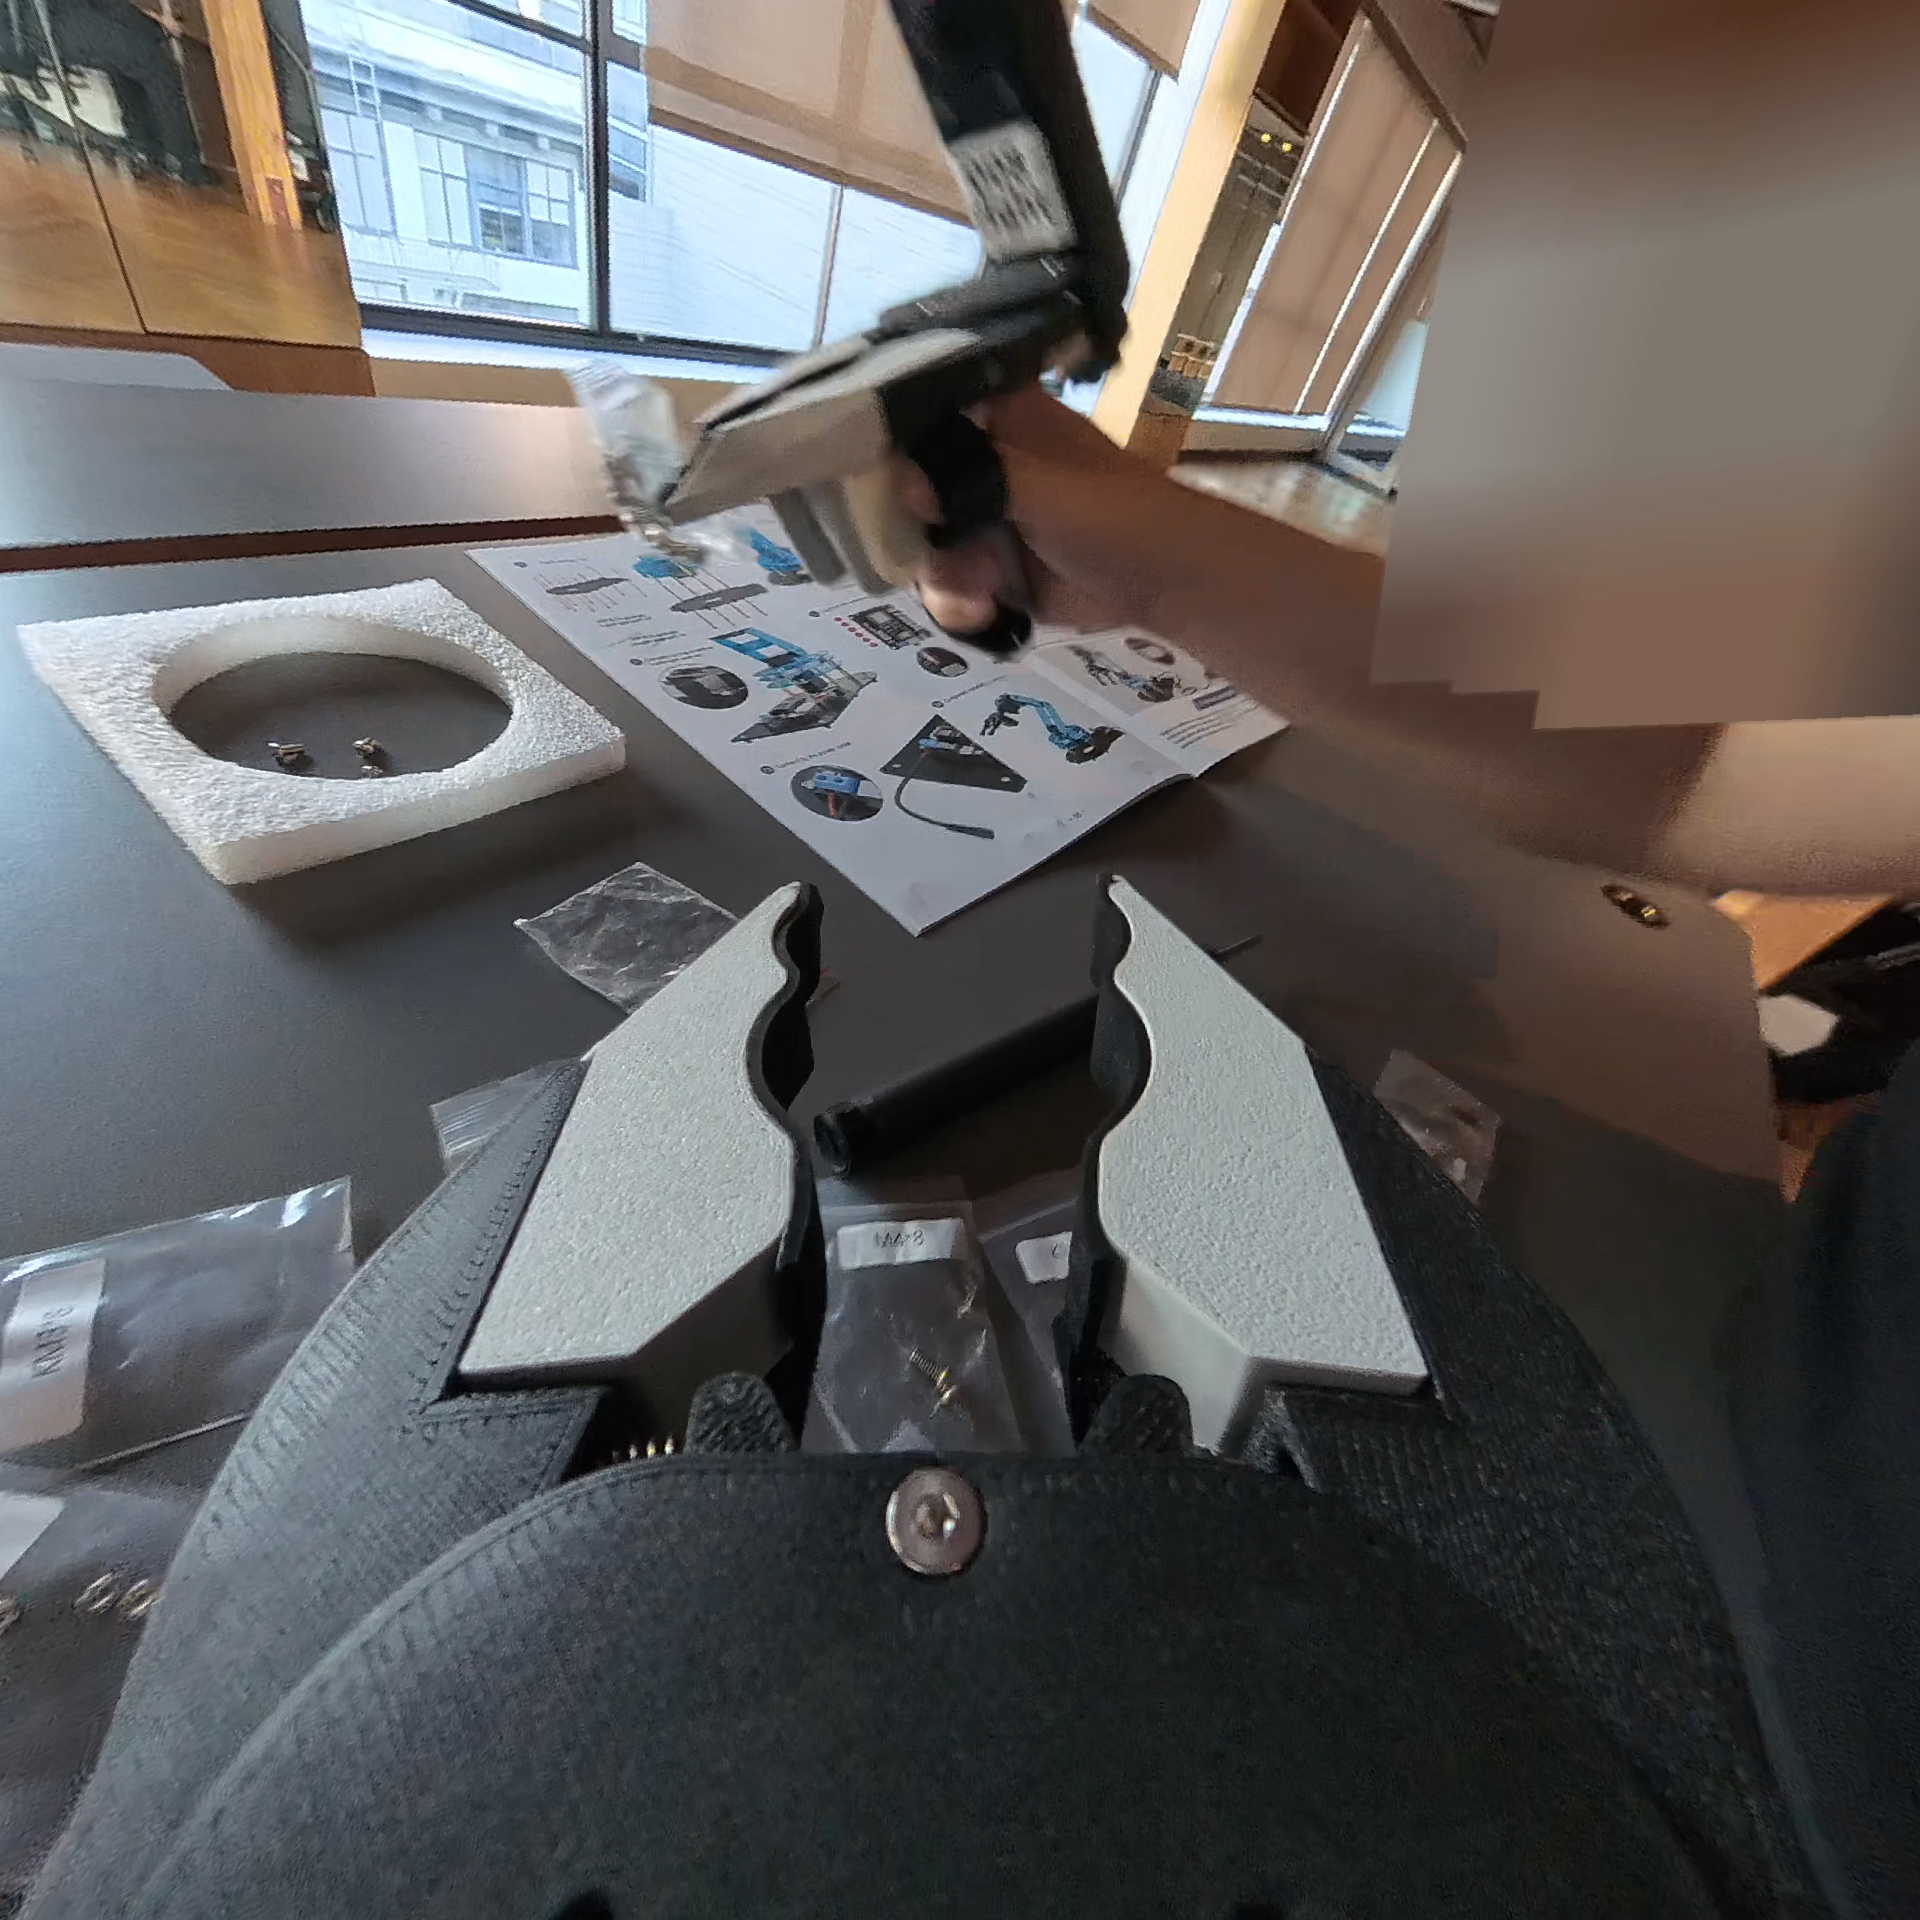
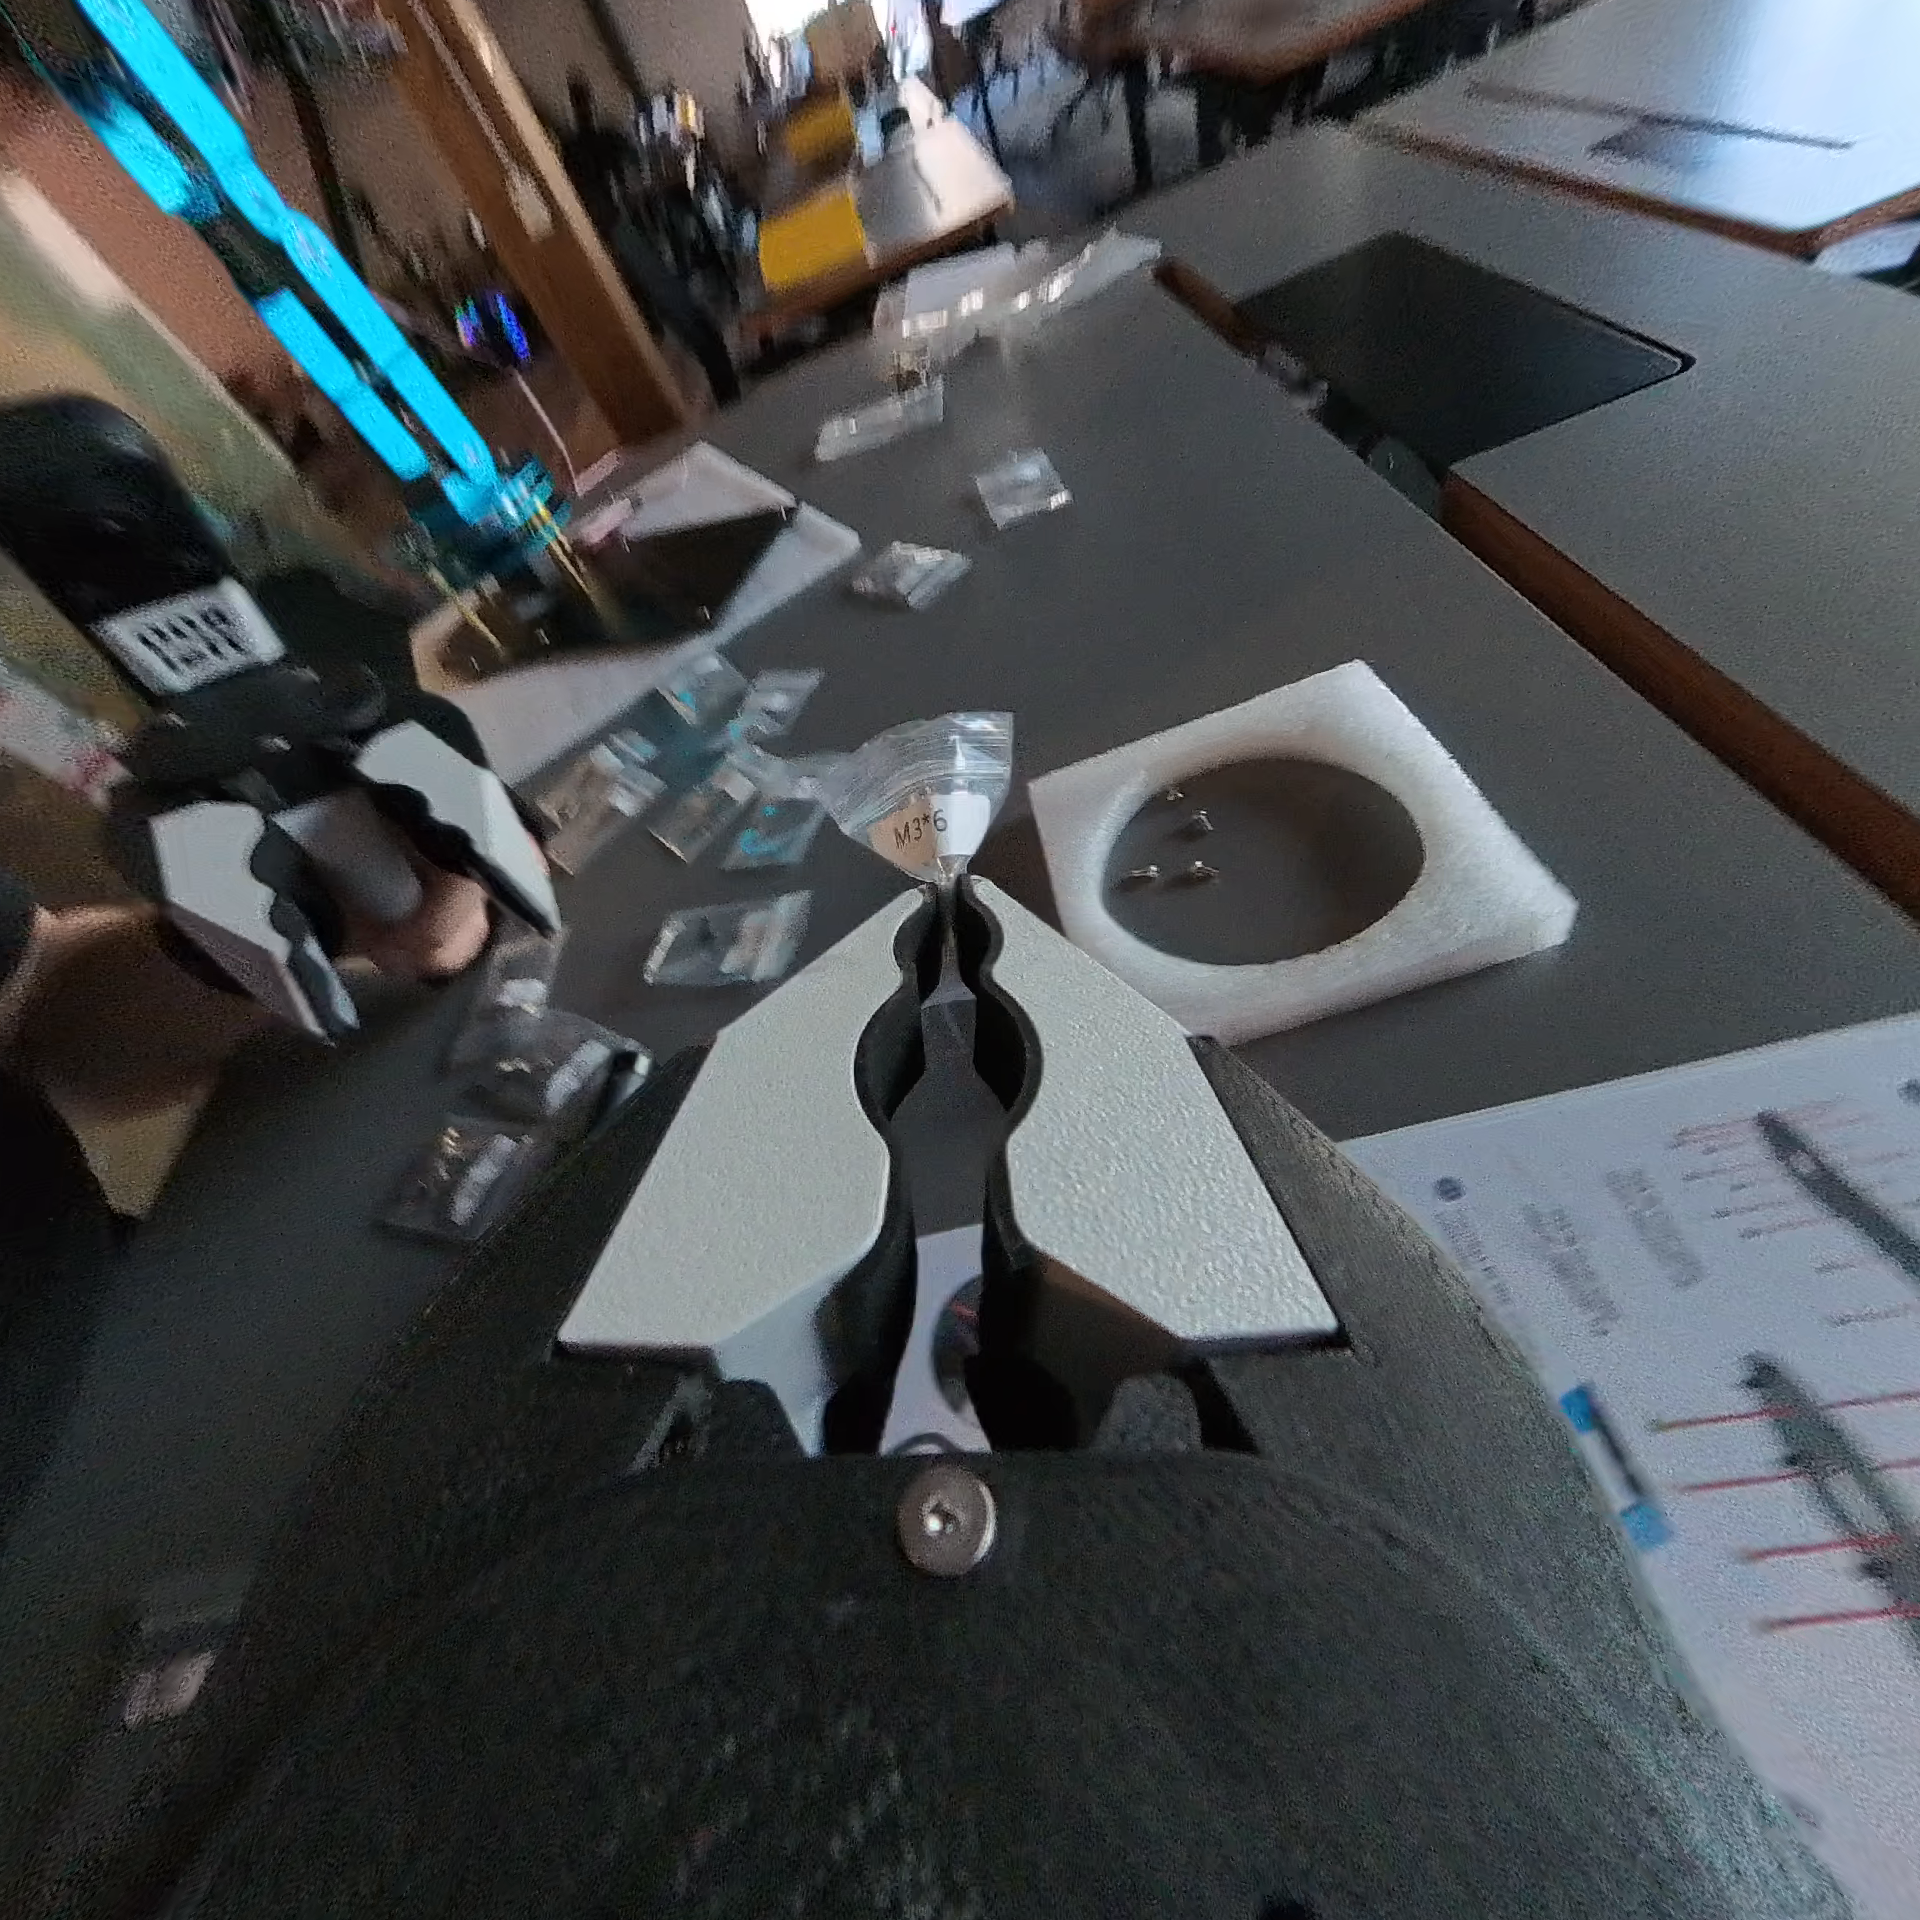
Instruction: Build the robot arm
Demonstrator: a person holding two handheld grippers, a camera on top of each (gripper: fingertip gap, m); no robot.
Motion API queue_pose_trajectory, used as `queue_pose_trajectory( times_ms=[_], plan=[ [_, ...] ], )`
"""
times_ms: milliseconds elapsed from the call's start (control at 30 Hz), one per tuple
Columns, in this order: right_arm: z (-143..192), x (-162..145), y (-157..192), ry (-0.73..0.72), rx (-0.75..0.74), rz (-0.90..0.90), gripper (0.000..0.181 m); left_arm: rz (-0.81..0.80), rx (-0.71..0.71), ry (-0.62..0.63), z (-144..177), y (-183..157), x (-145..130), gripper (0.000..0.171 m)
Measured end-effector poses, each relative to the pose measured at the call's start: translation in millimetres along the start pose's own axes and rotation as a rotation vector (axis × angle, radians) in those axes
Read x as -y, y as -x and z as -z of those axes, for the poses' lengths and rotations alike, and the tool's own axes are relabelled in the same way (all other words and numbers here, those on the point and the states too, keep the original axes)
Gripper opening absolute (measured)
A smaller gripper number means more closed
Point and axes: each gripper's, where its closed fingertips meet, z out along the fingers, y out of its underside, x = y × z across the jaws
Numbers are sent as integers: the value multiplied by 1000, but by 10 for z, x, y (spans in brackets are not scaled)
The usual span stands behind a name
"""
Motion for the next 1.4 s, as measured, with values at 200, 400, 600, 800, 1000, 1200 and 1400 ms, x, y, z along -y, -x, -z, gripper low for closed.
queue_pose_trajectory(
  times_ms=[200, 400, 600, 800, 1000, 1200, 1400],
  plan=[
    [235, 98, 478, -232, -10, -48, 2, 168, -67, -65, -11, -74, 235, 39],
    [399, 163, 805, -356, -161, -12, 1, 72, 30, -69, -101, -187, 599, 30],
    [432, 198, 1188, -416, -245, 94, 2, 14, 137, -86, -319, -371, 844, 20],
    [457, 154, 1385, -414, -317, 198, 4, -34, 139, -136, -249, -592, 933, 8],
    [509, 138, 1493, -409, -333, 251, 4, -55, 173, -118, -239, -648, 922, 21],
    [545, 133, 1547, -399, -360, 315, 4, -29, 156, -123, -269, -707, 922, 0],
    [576, 90, 1554, -402, -364, 348, 13, 18, 104, -124, -257, -695, 920, 0]
  ],
)
